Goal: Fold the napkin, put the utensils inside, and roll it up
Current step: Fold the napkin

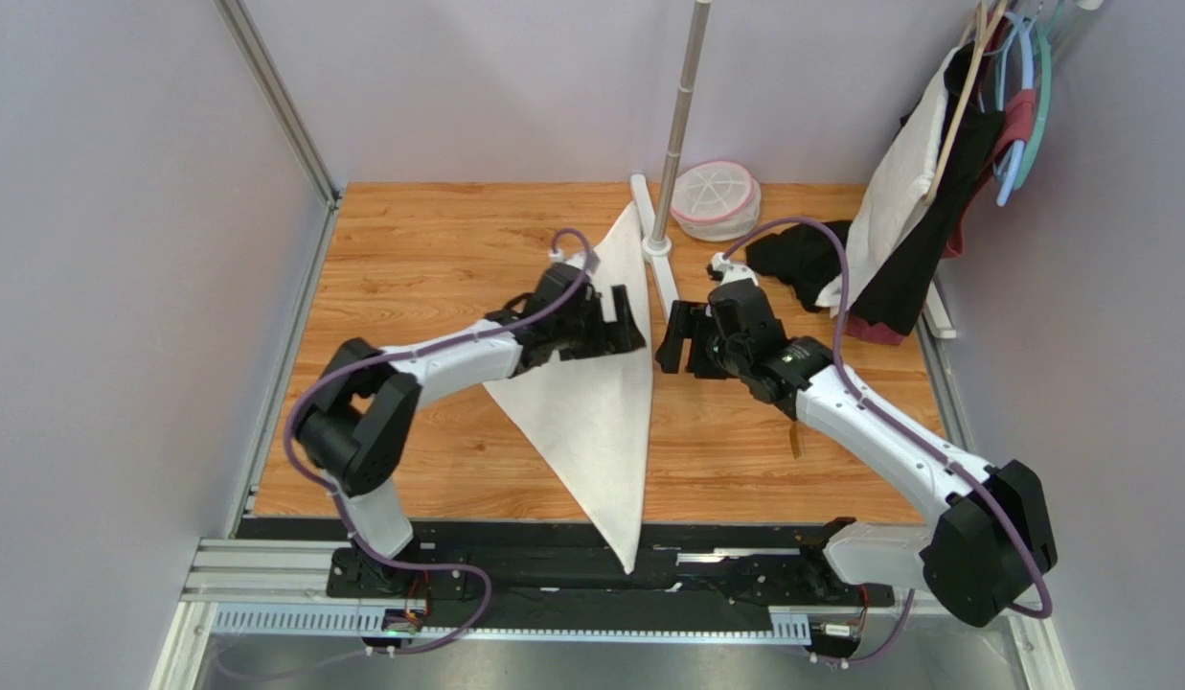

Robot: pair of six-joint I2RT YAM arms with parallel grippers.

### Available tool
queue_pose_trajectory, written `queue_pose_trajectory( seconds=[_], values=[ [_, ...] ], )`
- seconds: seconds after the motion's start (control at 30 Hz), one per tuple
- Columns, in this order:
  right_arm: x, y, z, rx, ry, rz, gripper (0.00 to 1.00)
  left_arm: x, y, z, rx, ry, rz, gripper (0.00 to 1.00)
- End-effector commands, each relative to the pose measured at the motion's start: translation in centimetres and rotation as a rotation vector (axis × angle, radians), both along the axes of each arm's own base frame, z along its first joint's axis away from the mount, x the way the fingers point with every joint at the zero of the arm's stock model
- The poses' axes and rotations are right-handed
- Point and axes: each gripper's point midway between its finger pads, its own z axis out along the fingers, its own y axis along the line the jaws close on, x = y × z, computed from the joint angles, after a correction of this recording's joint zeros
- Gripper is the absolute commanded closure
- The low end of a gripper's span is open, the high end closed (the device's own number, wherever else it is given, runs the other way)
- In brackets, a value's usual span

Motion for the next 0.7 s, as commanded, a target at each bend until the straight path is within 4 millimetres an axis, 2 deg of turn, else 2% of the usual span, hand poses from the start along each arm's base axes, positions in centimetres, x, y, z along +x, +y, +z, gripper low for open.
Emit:
queue_pose_trajectory(
  seconds=[0.0, 0.03, 0.17, 0.2, 0.27, 0.3, 0.33, 0.37, 0.4, 0.47, 0.5, 0.57, 0.6, 0.63, 0.67],
  values=[
    [0.7, 0.2, -2.5, -0.024, 0.054, 0.009, 0.24, 4.0, 7.7, 3.7, 0.066, -0.101, 0.095, 0.01],
    [0.9, 0.5, -2.6, -0.016, 0.053, 0.016, 0.24, 4.7, 8.1, 4.3, 0.078, -0.114, 0.079, 0.01],
    [3.2, 3.4, -1.9, 0.045, 0.048, 0.071, 0.24, 5.4, 9.0, 3.7, 0.119, -0.109, 0.081, 0.01],
    [3.8, 4.3, -1.7, 0.069, 0.039, 0.094, 0.24, 4.9, 9.5, 2.9, 0.129, -0.099, 0.095, 0.01],
    [5.0, 5.6, -1.3, 0.09, 0.027, 0.116, 0.24, 4.9, 10.0, 2.6, 0.104, -0.118, 0.15, 0.01],
    [6.2, 6.9, -1.4, 0.105, 0.033, 0.137, 0.24, 4.1, 11.2, 1.6, 0.122, -0.113, 0.191, 0.01],
    [6.8, 7.5, -1.3, 0.115, 0.034, 0.144, 0.25, 3.8, 11.5, 1.4, 0.107, -0.108, 0.221, 0.01],
    [7.1, 8.3, -1.7, 0.129, 0.051, 0.168, 0.25, 3.8, 11.5, 1.6, 0.078, -0.129, 0.234, 0.01],
    [8.4, 9.4, -1.8, 0.141, 0.052, 0.177, 0.25, 3.2, 12.6, 0.9, 0.093, -0.134, 0.272, 0.01],
    [9.4, 10.8, -2.3, 0.17, 0.075, 0.199, 0.25, 3.2, 12.6, 1.3, 0.054, -0.158, 0.292, 0.01],
    [10.5, 11.8, -3.2, 0.174, 0.087, 0.206, 0.26, 2.8, 13.0, 0.6, 0.062, -0.148, 0.304, 0.01],
    [11.6, 13.1, -3.3, 0.205, 0.098, 0.216, 0.26, 2.8, 12.9, 0.3, 0.053, -0.154, 0.309, 0.01],
    [11.9, 13.6, -5.6, 0.197, 0.142, 0.219, 0.26, 2.6, 13.1, -0.4, 0.057, -0.14, 0.316, 0.01],
    [12.9, 14.6, -4.5, 0.225, 0.124, 0.232, 0.26, 2.5, 13.2, -0.6, 0.058, -0.137, 0.319, 0.01],
    [13.0, 15.5, -4.9, 0.253, 0.144, 0.253, 0.26, 2.5, 13.1, -0.8, 0.052, -0.135, 0.322, 0.01]
  ],
)
